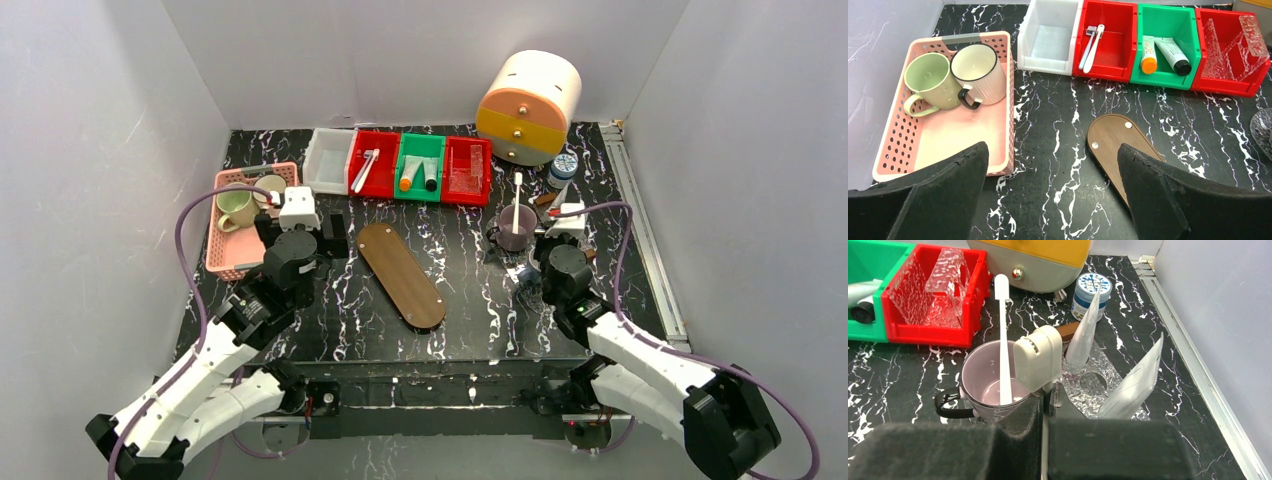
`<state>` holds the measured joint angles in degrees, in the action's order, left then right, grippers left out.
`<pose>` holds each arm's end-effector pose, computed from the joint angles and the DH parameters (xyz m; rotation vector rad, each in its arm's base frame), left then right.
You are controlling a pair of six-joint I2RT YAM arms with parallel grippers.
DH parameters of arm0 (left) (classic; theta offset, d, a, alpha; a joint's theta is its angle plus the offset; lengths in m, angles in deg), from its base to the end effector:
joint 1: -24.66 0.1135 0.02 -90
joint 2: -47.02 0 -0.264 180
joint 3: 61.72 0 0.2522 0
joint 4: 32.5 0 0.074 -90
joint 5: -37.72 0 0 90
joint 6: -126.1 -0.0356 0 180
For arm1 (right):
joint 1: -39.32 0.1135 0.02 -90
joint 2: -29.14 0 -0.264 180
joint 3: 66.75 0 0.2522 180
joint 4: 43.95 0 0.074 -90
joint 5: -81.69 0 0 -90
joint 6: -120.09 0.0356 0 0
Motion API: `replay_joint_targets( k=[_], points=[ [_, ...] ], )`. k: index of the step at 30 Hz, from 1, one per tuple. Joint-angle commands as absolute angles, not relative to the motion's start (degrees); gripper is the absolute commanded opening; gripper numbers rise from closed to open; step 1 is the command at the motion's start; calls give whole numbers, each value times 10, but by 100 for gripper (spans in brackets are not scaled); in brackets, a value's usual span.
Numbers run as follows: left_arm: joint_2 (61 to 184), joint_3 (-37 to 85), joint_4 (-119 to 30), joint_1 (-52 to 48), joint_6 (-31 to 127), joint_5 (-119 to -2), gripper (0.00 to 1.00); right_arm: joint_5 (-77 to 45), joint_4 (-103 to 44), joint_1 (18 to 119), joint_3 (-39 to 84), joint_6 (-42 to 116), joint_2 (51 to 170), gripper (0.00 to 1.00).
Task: Prepare toiletry sets of a toothbrush and toothpaste on the tray
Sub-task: Place the toothbrush in the cup.
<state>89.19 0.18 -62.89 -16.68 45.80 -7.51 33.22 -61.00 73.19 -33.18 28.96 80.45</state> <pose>0.1362 -0.0864 0.3575 -0.0903 1.7002 0.0232 0.1757 0.0895 0.2415 0.0838 1.5790 -0.1263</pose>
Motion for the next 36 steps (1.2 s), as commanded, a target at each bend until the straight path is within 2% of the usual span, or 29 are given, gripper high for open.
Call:
replay_joint_targets(
  k=[1,12,18,36],
  points=[
    [891,-6,-616,-137,473,-110,98,337,-654,732,-339,296,828,4],
    [905,-10,-609,-104,478,-145,98,326,-651,732,-350,325,841,26],
    [910,-12,-608,-91,483,-148,98,310,-638,732,-349,333,820,35],
    [972,-16,-593,6,545,-174,98,235,-502,732,-282,398,630,82]
  ],
)
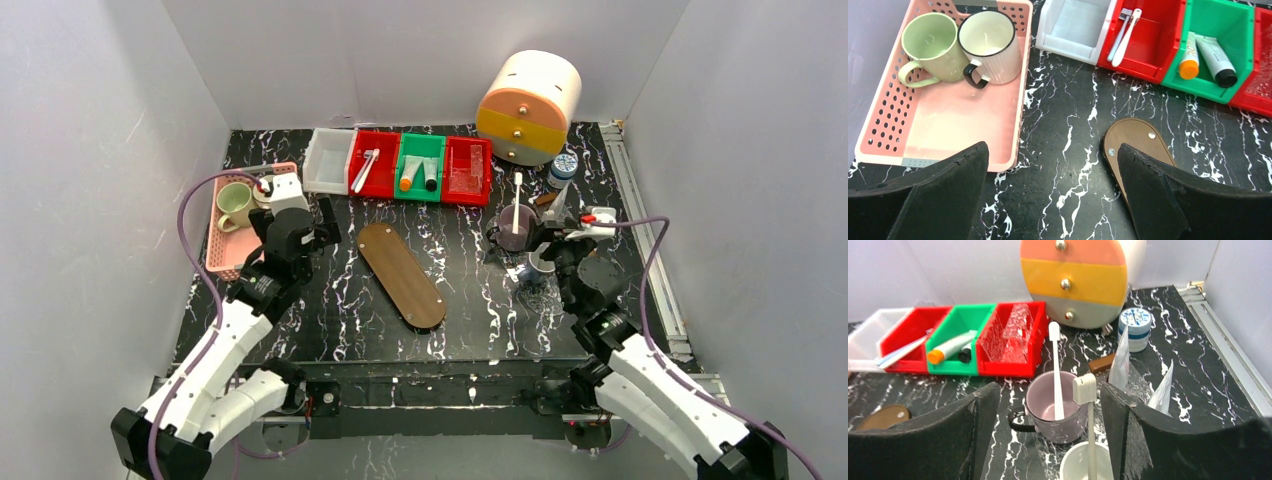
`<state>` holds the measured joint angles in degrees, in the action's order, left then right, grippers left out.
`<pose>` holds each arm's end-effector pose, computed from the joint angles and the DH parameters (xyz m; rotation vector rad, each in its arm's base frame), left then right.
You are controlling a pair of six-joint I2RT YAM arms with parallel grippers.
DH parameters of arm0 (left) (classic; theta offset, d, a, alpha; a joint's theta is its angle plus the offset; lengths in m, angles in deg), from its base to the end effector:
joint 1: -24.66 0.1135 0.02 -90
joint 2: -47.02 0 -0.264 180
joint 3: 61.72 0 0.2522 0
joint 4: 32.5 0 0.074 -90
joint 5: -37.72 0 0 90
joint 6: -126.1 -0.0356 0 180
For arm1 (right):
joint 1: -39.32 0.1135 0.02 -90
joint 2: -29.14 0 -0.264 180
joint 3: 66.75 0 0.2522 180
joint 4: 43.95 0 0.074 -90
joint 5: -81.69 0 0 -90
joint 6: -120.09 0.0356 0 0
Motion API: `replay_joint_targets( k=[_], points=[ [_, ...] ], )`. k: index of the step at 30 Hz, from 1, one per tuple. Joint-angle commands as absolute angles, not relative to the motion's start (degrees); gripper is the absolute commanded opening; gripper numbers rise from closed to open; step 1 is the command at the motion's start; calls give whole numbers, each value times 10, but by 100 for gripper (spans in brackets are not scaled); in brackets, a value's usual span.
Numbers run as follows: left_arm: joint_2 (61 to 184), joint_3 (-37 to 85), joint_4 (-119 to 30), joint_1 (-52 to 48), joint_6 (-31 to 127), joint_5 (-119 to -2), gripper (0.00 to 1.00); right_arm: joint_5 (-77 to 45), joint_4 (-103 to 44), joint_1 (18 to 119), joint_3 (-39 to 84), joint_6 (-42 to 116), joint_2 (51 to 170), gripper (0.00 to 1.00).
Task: Prepare toiletry sets of a toothbrush and toothpaste on the tray
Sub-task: Place the toothbrush in the cup, then pick up the cup from the storage box.
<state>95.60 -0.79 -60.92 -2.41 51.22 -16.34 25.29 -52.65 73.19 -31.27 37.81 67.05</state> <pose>0.1792 -0.0681 0.3369 -0.2421 1.7808 0.0554 0.1494 0.0766 0.2763 0.1432 1.4748 0.1600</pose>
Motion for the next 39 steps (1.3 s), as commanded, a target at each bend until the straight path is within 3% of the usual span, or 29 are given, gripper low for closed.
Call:
replay_joint_targets(
  k=[1,7,24,32,39],
  points=[
    [979,-17,-590,17,553,-179,98,231,-496,732,-280,403,616,85],
    [1030,0,-584,75,593,-191,98,212,-439,732,-257,424,543,99],
    [1208,126,-576,227,678,-212,96,201,-351,732,-248,453,413,99],
    [1325,186,-566,305,707,-275,81,201,-344,733,-247,456,402,99],
    [1385,199,-538,352,731,-326,60,196,-344,733,-249,456,407,99]
  ],
)
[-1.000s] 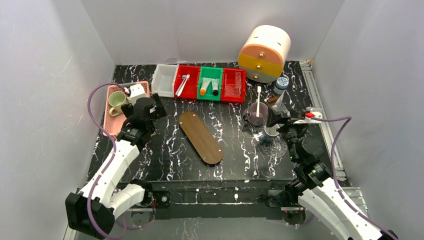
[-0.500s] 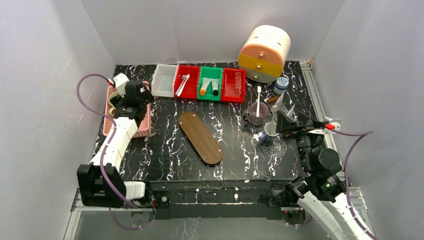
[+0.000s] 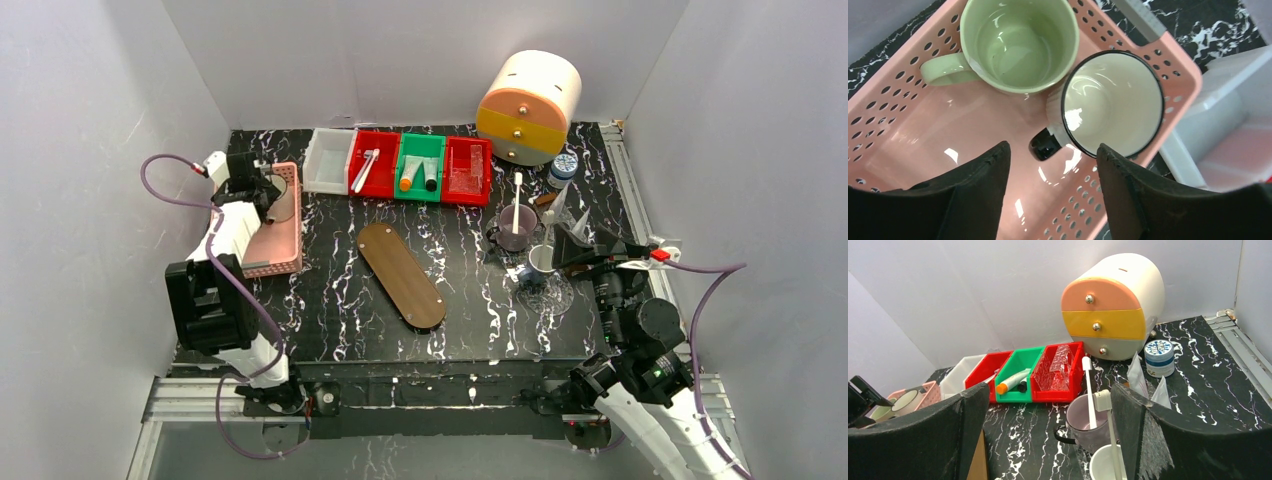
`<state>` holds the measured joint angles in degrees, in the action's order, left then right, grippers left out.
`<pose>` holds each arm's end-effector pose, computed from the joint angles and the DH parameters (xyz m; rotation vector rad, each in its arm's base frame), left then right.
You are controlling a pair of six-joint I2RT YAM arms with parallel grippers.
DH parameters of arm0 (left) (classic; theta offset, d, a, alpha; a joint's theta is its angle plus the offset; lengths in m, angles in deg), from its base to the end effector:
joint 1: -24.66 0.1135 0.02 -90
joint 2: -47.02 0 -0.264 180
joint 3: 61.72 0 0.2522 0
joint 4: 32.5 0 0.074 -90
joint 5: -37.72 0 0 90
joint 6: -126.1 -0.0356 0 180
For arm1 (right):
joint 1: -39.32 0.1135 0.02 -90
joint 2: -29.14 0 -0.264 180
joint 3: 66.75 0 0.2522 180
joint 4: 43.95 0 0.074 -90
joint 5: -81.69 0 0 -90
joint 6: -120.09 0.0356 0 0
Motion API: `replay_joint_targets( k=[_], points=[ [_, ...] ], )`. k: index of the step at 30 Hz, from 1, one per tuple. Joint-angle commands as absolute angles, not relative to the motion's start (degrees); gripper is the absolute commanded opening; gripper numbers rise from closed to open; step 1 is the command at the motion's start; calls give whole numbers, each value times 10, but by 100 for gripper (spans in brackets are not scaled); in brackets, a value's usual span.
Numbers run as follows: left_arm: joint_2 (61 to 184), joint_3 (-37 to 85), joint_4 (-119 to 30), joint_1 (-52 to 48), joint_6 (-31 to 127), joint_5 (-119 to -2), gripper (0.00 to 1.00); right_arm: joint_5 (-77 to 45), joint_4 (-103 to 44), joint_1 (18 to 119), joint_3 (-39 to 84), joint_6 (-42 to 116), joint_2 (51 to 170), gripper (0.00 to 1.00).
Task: Prepare toiletry sets of a toothbrush and toothpaste on the tray
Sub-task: Pick up the cup from the storage box.
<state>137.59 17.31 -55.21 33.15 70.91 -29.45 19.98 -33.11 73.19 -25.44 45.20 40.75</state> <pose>0.3521 0.0665 0.2669 -0.9871 1.8765 0.1606 0.0760 0.0307 0.3256 0.2254 1.2742 0.4275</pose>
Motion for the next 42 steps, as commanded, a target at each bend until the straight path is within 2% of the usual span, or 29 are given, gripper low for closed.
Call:
replay_joint_targets(
  k=[1,8,16,31,42],
  points=[
    [1392,202,-535,355,733,-330,58,195,-345,733,-249,455,408,99],
    [1440,225,-527,369,739,-350,51,189,-346,733,-250,453,418,99],
    [1490,251,-529,374,727,-371,38,188,-349,733,-253,453,425,99],
    [1478,276,-563,375,700,-394,0,190,-353,733,-250,449,439,99],
    [1381,272,-587,375,686,-367,0,185,-353,733,-246,447,445,99]
  ],
)
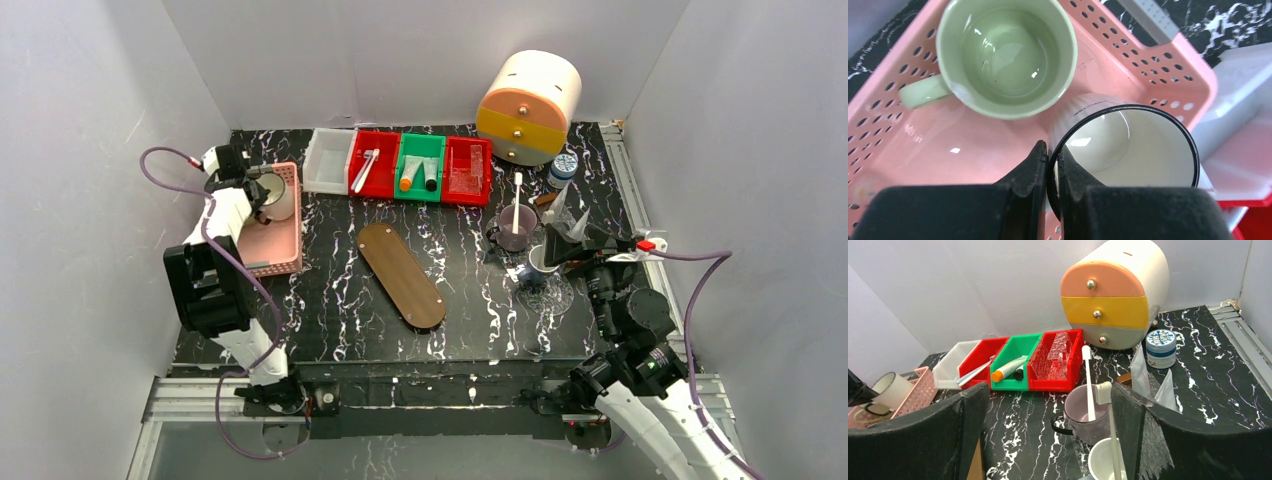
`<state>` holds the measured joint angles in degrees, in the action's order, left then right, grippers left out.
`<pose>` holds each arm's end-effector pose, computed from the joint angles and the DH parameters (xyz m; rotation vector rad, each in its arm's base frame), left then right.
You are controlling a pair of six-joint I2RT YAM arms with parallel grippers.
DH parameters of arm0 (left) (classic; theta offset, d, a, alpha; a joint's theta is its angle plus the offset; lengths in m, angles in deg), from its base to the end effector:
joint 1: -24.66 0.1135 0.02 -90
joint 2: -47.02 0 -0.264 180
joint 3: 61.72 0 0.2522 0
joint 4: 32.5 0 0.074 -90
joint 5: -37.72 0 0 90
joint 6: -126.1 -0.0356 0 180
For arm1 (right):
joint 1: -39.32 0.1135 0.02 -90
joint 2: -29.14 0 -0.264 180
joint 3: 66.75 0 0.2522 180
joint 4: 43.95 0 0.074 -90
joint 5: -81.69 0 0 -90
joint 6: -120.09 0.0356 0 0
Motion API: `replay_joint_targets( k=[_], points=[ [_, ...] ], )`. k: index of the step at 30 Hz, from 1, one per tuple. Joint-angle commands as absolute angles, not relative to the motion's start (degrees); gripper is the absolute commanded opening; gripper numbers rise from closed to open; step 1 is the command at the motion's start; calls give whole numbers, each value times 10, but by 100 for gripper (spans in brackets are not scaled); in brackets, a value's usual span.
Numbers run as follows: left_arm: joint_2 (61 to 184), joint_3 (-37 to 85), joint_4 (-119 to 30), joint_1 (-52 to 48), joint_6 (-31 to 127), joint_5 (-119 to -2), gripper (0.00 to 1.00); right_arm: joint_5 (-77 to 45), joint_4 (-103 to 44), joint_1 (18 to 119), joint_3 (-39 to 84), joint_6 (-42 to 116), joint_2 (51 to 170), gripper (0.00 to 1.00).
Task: Prepare toiletry sets of a toothbrush and toothpaste on the tray
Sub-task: Pick up the cup from the storage box.
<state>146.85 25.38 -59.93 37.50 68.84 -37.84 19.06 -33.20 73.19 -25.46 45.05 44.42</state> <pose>0.3821 0.0962 0.2481 -0.9907 2.0171 0.0998 0.0871 0.0387 0.3215 0.1927 1.3325 0.4098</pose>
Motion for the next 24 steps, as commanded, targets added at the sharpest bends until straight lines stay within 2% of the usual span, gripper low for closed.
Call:
replay_joint_targets(
  k=[1,7,14,24],
  points=[
    [1373,271,-589,374,684,-368,0,185,-353,733,-245,447,445,99],
    [1319,268,-610,374,674,-387,0,183,-352,733,-241,444,446,99],
    [1277,278,-654,354,655,-465,0,179,-351,733,-233,442,449,99],
    [1244,273,-698,211,624,-451,0,180,-344,733,-226,442,448,99]
  ],
)
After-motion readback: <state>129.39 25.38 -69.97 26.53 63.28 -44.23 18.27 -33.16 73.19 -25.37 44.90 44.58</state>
